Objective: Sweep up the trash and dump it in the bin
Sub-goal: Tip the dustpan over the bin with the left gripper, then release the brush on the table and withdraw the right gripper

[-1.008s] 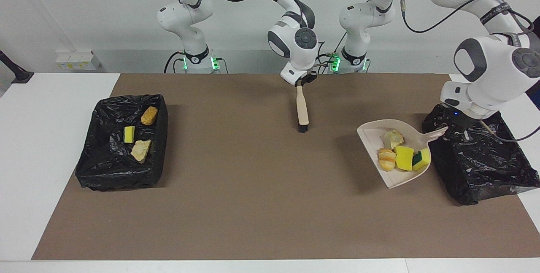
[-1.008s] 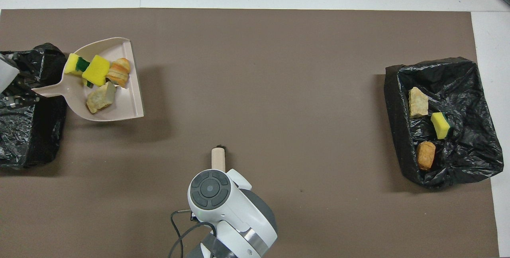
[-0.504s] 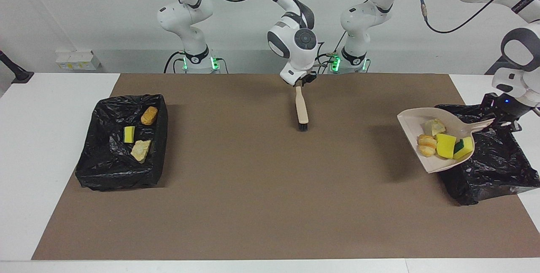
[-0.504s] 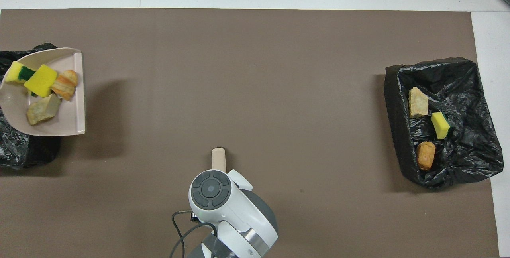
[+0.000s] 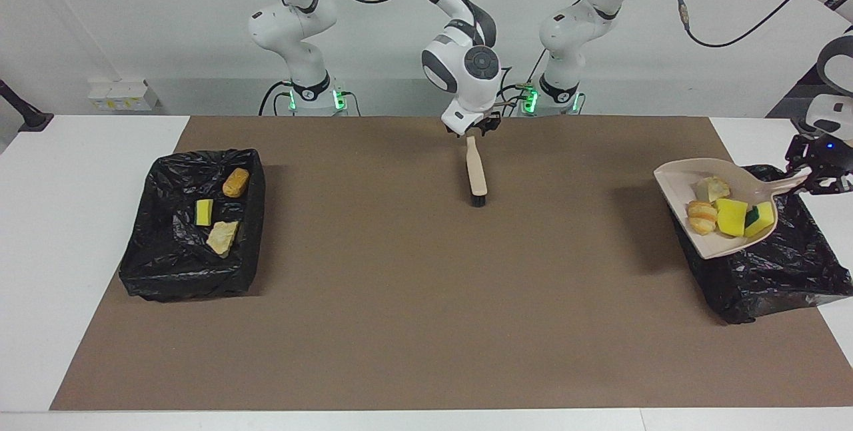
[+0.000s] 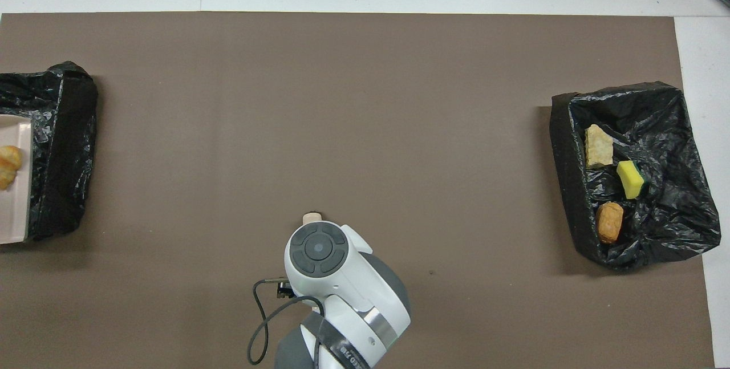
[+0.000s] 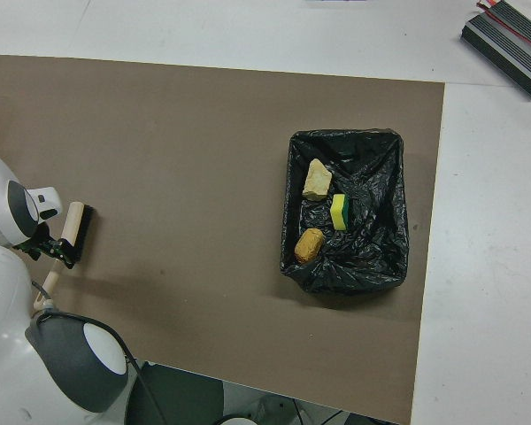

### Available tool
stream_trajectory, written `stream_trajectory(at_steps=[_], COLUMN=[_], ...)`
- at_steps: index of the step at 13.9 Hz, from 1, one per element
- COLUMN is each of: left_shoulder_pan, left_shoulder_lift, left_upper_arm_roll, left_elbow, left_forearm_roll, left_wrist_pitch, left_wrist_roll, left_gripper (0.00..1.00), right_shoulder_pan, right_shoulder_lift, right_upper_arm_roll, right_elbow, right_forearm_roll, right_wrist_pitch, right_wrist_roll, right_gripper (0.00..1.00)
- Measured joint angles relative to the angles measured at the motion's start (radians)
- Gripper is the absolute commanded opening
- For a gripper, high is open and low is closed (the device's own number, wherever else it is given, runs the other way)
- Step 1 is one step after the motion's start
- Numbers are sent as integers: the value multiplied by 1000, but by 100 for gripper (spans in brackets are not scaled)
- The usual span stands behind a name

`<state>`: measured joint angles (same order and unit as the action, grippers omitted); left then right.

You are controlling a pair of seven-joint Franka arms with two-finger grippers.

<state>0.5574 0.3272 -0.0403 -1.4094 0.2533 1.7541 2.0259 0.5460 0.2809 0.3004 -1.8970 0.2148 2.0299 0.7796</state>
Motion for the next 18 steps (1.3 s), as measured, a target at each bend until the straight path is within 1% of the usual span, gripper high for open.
stream_trajectory(at_steps=[2,3,6,8,9,11,12,14,16,18], left_shoulder_pan=[-3,-6,-42,-76,-93,-138,-160,-192,-219,-232], left_shoulder_lift=[7,11,20,22,20,7,-4,-25,-57,-102], left_upper_arm_roll=[-6,-11,-17,-18,-19,-22,-22,-22,-22,-21], left_elbow=[16,18,15,-8,-28,-76,-98,-116,-118,-118], left_forearm_roll=[53,95,243,339,407,559,627,738,806,848], left_wrist_pitch=[30,49,103,141,153,161,152,94,37,8], left_wrist_roll=[-4,-18,-101,-188,-250,-316,-339,-389,-422,-427], left_gripper=[0,0,0,0,0,0,0,0,0,0], right_shoulder_pan=[-82,-142,-365,-504,-576,-701,-742,-778,-800,-828], right_shoulder_lift=[-33,-67,-205,-270,-295,-341,-359,-373,-370,-361], right_upper_arm_roll=[-3,-4,-10,-12,-12,-17,-23,-32,-38,-41], right_elbow=[24,35,48,47,47,50,60,110,163,194], right_forearm_roll=[-55,-76,-132,-203,-214,-216,-217,-248,-278,-280], right_wrist_pitch=[-40,-77,-212,-255,-262,-273,-294,-338,-369,-378], right_wrist_roll=[0,-2,-107,-179,-235,-356,-401,-484,-559,-615], right_gripper=[100,100,100,100,100,100,100,100,100,100])
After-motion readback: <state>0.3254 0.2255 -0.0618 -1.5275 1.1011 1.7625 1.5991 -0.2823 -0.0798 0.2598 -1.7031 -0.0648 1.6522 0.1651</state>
